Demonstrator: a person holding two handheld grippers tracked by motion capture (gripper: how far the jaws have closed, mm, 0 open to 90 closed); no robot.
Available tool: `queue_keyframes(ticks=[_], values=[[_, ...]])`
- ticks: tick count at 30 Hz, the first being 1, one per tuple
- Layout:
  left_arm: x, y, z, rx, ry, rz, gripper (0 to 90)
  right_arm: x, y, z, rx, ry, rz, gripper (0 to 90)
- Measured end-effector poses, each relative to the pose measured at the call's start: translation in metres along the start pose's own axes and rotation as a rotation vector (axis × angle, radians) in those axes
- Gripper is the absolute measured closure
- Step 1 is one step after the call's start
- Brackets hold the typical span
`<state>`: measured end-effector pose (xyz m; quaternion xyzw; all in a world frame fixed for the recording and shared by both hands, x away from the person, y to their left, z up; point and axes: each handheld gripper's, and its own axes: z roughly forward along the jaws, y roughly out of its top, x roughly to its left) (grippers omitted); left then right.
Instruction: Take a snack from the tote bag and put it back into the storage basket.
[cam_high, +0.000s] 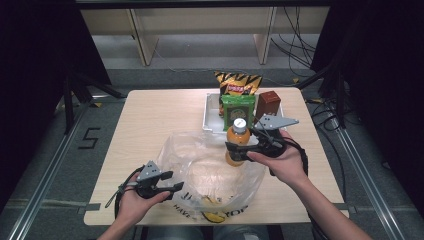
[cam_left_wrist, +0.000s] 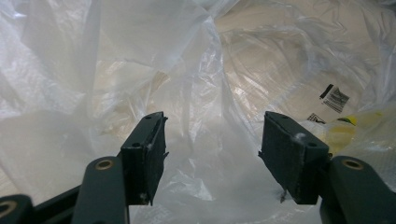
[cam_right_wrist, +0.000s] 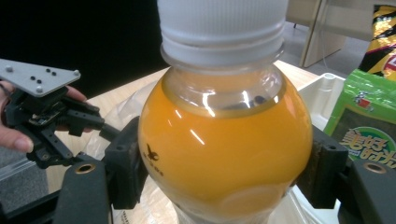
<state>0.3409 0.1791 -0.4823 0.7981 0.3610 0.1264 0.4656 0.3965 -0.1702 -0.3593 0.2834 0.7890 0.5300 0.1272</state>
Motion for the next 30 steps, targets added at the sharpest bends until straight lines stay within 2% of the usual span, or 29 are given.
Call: queue_keyframes(ticks=[1,3,4,5,6,7,8,9,10,12,13,14,16,18,19,20,22,24,25,26,27,28,30], values=[[0.0,0.0,0.0,-0.005,-0.006,0.002,39.5,-0.002,0.001,0.0,0.008,0.009,-0.013,31.2],[0.0,0.0,0.001,-0.009,-0.002,0.0,39.5,-0.002,0.002,0.0,-0.002,-0.009,0.001,31.3],[0.0,-0.001,0.001,-0.01,-0.004,-0.002,39.5,-0.005,0.003,-0.001,-0.003,-0.011,-0.021,31.2],[0.0,0.0,0.001,-0.007,-0.008,0.0,39.5,-0.004,0.003,0.0,-0.016,-0.016,-0.005,31.3],[0.0,-0.001,0.002,-0.012,-0.006,-0.001,39.5,-0.005,0.004,-0.001,-0.004,0.001,0.005,31.2],[0.0,-0.001,0.002,-0.012,-0.007,-0.001,39.5,-0.006,0.005,0.0,-0.018,-0.005,-0.005,31.3],[0.0,-0.001,0.002,-0.012,-0.007,0.0,39.5,-0.006,0.006,-0.002,-0.005,-0.011,0.011,31.3],[0.0,-0.001,0.002,-0.004,-0.007,0.001,39.5,-0.006,0.007,-0.002,-0.018,-0.008,0.009,31.3],[0.0,0.0,0.001,-0.001,-0.01,0.003,39.5,-0.007,0.008,-0.002,-0.026,-0.022,-0.008,31.3],[-0.001,-0.001,0.002,-0.009,-0.004,-0.006,39.5,-0.006,0.01,-0.003,-0.026,0.0,0.02,31.3],[-0.001,-0.001,0.003,-0.008,-0.007,-0.006,39.5,-0.006,0.011,-0.004,-0.025,-0.009,0.012,31.3],[-0.001,-0.001,0.002,-0.002,-0.007,0.0,39.5,-0.006,0.012,-0.004,-0.032,0.002,0.009,31.3],[-0.001,-0.001,0.002,0.0,-0.007,0.003,39.5,-0.004,0.013,-0.004,-0.033,-0.008,0.025,31.2],[-0.001,-0.001,0.003,-0.002,-0.006,0.003,39.5,-0.006,0.015,-0.004,-0.034,-0.006,-0.002,31.3],[-0.001,-0.001,0.003,-0.001,-0.006,0.003,39.5,-0.005,0.016,-0.005,-0.038,-0.017,0.016,31.3],[-0.001,-0.001,0.003,0.0,-0.006,0.004,39.5,-0.005,0.016,-0.004,-0.047,-0.017,0.003,31.3],[-0.001,-0.001,0.004,-0.005,-0.009,0.001,39.5,-0.006,0.018,-0.005,-0.043,0.0,0.005,31.3],[-0.001,-0.001,0.004,0.002,-0.013,0.002,39.4,-0.006,0.019,-0.005,-0.046,-0.006,0.003,31.3],[-0.002,-0.001,0.004,0.01,-0.016,-0.019,39.5,-0.006,0.02,-0.007,-0.041,-0.009,0.008,31.3],[-0.002,-0.001,0.004,0.01,-0.014,-0.013,39.4,-0.007,0.021,-0.006,-0.055,-0.004,0.001,31.3],[-0.001,-0.001,0.004,0.006,-0.014,0.004,39.5,-0.005,0.022,-0.007,-0.046,-0.008,0.028,31.3],[-0.001,-0.001,0.004,0.008,-0.015,0.003,39.4,-0.007,0.023,-0.008,-0.049,-0.009,0.003,31.3],[-0.001,-0.001,0.004,0.008,-0.014,0.003,39.5,-0.005,0.025,-0.009,-0.052,-0.006,0.035,31.3]])
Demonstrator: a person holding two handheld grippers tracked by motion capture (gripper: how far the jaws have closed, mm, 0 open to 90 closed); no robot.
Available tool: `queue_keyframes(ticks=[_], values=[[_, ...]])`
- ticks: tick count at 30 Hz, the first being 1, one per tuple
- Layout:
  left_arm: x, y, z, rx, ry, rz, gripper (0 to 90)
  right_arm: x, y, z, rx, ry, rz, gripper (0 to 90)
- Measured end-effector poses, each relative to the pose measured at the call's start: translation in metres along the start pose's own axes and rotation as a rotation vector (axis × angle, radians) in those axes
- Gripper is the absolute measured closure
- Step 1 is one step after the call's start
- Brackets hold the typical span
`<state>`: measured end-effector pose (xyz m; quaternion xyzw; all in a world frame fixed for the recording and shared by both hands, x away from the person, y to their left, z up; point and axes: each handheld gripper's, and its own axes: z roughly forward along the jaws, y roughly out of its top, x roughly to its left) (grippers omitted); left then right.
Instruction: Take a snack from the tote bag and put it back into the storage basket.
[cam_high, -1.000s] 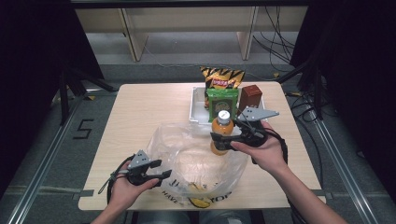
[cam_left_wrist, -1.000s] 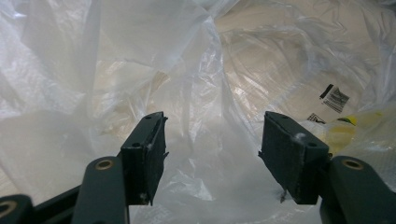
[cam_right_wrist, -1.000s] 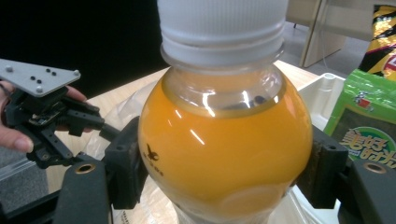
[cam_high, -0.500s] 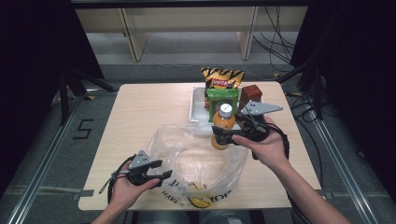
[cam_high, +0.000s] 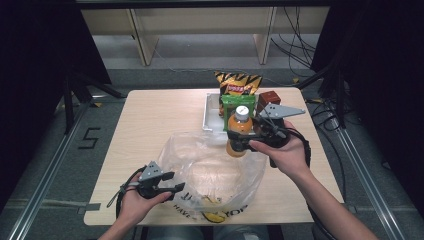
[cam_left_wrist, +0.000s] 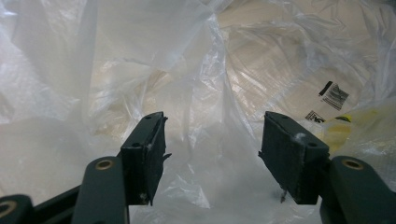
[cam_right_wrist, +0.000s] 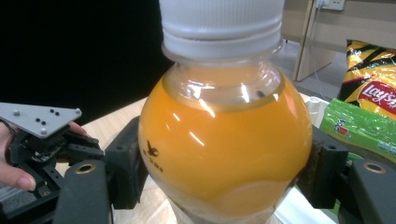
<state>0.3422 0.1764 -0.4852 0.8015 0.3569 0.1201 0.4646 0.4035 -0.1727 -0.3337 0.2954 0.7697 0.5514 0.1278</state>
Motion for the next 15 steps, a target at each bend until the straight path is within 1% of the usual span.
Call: queue_keyframes(ticks=[1,3,4,5,6,7,8,9,10,11,12,13,14,15], values=[[0.0,-0.001,0.0,-0.008,0.006,0.0,39.4,-0.002,0.001,0.001,-0.015,0.005,-0.024,31.3],[0.0,-0.001,0.0,-0.003,0.006,-0.001,39.5,-0.002,0.003,0.0,-0.021,0.014,-0.031,31.3],[-0.001,-0.001,0.001,0.0,0.006,-0.016,39.5,-0.001,0.004,-0.001,-0.018,0.004,-0.016,31.3],[-0.001,-0.001,0.001,-0.005,0.003,-0.022,39.5,-0.001,0.005,-0.001,-0.018,0.005,-0.015,31.3],[-0.001,-0.001,0.001,0.0,0.007,-0.017,39.5,-0.001,0.006,-0.002,-0.021,0.002,-0.016,31.3],[0.0,-0.001,0.001,-0.001,0.01,0.002,39.4,-0.001,0.007,-0.002,-0.024,-0.002,-0.016,31.3],[0.0,-0.001,0.001,0.001,0.005,0.0,39.4,-0.001,0.008,-0.001,-0.028,0.001,-0.02,31.3],[-0.001,-0.001,0.001,0.006,0.005,-0.001,39.4,-0.001,0.009,-0.002,-0.023,-0.006,-0.013,31.3],[-0.001,-0.001,0.001,-0.001,0.003,-0.009,39.5,-0.001,0.01,-0.002,-0.035,-0.002,-0.019,31.3],[-0.001,-0.001,0.001,-0.002,0.002,-0.007,39.4,-0.002,0.011,-0.002,-0.034,-0.005,-0.025,31.3],[-0.001,-0.001,0.001,-0.001,0.003,-0.006,39.4,-0.001,0.011,-0.003,-0.036,-0.003,-0.01,31.3],[-0.001,-0.001,0.001,-0.002,-0.002,-0.005,39.4,-0.003,0.013,-0.003,-0.041,-0.006,-0.021,31.3],[0.0,-0.001,0.001,0.01,-0.004,0.004,39.4,-0.002,0.014,-0.004,-0.04,-0.013,-0.017,31.3],[0.0,-0.001,0.001,0.006,-0.003,0.001,39.4,-0.004,0.015,-0.004,-0.046,-0.013,-0.027,31.3]])
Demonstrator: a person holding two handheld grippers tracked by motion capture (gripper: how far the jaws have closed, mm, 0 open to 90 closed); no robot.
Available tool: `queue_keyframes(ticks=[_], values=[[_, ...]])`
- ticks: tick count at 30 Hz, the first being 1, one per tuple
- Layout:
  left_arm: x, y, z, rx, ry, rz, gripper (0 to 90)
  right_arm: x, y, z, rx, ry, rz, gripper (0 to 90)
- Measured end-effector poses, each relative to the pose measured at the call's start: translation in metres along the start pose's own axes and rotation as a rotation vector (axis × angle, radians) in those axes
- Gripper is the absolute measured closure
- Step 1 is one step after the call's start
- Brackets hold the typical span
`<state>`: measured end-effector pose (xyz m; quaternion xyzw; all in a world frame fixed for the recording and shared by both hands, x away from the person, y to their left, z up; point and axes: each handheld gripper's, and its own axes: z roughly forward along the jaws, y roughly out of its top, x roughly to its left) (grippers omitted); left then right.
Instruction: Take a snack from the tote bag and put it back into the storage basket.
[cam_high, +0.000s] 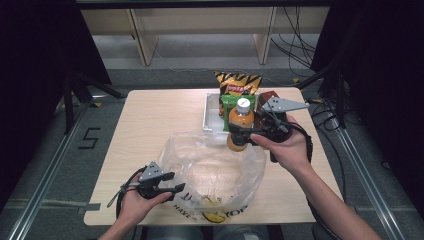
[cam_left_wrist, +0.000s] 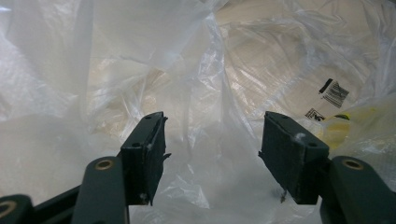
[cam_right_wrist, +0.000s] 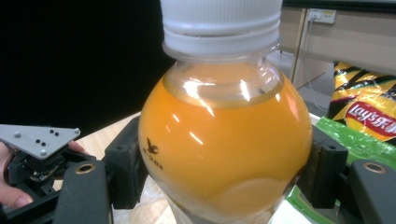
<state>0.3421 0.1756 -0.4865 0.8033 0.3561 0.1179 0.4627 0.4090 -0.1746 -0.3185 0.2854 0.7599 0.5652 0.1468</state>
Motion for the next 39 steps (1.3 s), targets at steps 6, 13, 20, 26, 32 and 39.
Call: queue_keyframes(ticks=[6,13,20,26,32,39], values=[[0.0,0.0,0.0,-0.005,0.001,0.0,39.4,-0.004,0.006,-0.001,-0.017,-0.016,0.006,31.3],[-0.001,0.0,0.0,-0.006,0.001,-0.001,39.4,-0.011,0.01,0.0,-0.027,-0.045,0.018,31.3],[-0.001,0.0,0.0,-0.006,0.001,-0.001,39.4,-0.022,0.011,0.004,-0.035,-0.084,0.016,31.3],[-0.001,0.0,0.0,-0.005,0.008,0.0,39.4,-0.032,0.01,0.009,-0.037,-0.105,0.027,31.3],[-0.001,0.001,0.0,-0.007,0.0,0.001,39.4,-0.04,0.007,0.013,-0.035,-0.133,0.033,31.3],[0.0,0.001,0.0,0.0,0.002,-0.002,39.5,-0.047,0.003,0.017,-0.039,-0.146,0.042,31.3]])
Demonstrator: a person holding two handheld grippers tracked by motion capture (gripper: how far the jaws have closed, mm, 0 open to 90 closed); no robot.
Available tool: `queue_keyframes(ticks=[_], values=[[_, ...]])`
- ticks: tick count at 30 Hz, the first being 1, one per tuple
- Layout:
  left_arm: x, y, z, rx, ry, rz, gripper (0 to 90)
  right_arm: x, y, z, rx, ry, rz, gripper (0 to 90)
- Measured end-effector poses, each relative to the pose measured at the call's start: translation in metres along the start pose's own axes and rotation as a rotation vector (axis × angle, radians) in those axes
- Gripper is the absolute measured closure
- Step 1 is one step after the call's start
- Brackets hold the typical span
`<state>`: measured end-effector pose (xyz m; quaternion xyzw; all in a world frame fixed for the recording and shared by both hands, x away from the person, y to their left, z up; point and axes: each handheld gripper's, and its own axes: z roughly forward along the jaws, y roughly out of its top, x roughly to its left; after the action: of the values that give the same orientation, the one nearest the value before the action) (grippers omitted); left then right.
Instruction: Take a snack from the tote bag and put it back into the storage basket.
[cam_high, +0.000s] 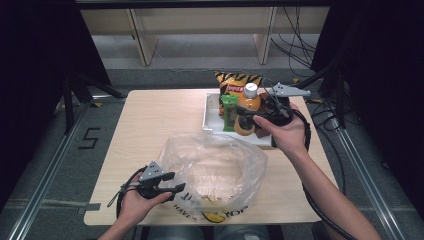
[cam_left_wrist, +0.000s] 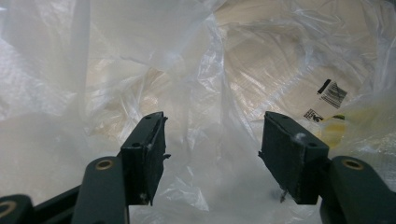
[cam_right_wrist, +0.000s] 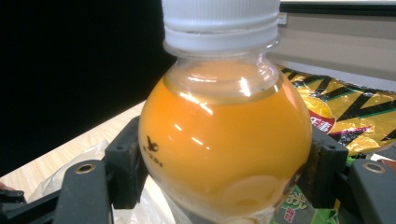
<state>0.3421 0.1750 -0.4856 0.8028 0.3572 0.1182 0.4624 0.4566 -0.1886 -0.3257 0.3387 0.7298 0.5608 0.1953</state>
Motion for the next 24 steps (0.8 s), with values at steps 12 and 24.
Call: queue_keyframes(ticks=[12,24], values=[[0.0,0.001,-0.001,0.003,0.01,0.003,39.5,-0.007,-0.002,0.005,-0.005,-0.046,0.001,31.3],[-0.001,0.002,0.0,-0.018,-0.005,0.006,39.4,-0.012,-0.009,0.016,0.024,-0.075,0.032,31.3]])
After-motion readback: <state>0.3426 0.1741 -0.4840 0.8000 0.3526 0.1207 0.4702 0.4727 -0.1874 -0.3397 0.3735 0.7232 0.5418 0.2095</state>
